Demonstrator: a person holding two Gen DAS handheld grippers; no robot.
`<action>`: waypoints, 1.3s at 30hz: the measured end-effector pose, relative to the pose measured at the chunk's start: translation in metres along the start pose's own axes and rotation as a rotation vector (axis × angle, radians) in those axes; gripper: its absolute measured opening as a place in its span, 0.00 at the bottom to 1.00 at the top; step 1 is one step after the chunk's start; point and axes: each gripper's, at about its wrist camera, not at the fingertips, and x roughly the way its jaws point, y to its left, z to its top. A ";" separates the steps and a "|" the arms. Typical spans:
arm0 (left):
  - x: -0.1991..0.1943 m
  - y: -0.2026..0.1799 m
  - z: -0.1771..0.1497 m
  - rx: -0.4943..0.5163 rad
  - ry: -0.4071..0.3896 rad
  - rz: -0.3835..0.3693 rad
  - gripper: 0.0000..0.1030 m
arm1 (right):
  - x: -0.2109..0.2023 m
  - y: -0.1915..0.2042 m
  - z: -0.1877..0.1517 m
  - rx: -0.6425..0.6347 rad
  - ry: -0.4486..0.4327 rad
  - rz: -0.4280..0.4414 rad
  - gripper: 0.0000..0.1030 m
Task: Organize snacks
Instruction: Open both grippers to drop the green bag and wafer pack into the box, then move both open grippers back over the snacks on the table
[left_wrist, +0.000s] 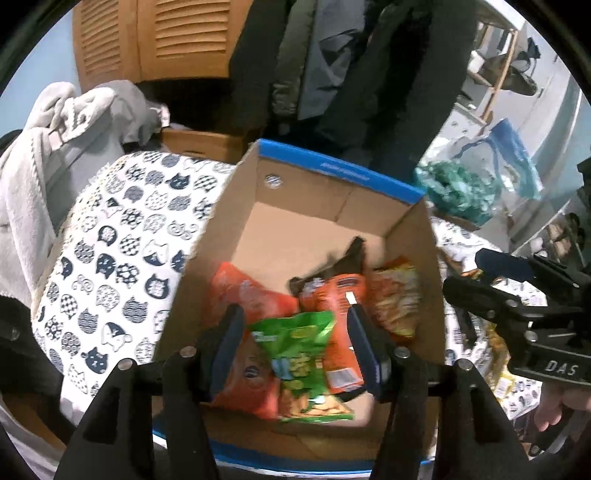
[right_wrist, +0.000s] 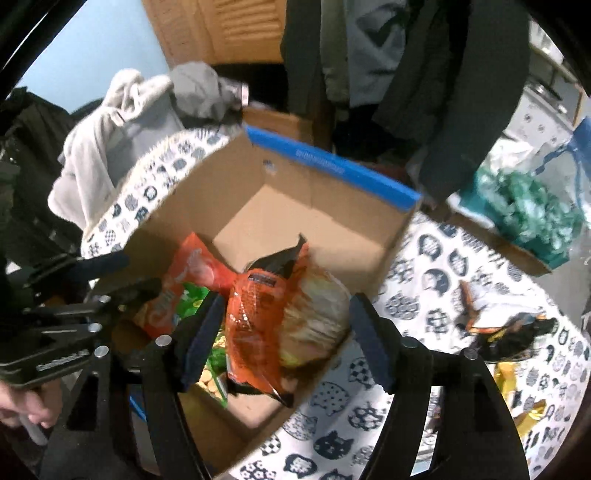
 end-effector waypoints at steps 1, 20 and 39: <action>-0.002 -0.005 0.001 0.005 -0.005 -0.014 0.58 | -0.010 -0.003 -0.001 0.003 -0.015 -0.010 0.70; -0.022 -0.130 -0.016 0.260 -0.055 -0.111 0.73 | -0.098 -0.107 -0.085 0.229 -0.014 -0.163 0.72; 0.017 -0.221 -0.045 0.457 0.045 -0.119 0.76 | -0.097 -0.196 -0.167 0.457 0.063 -0.205 0.72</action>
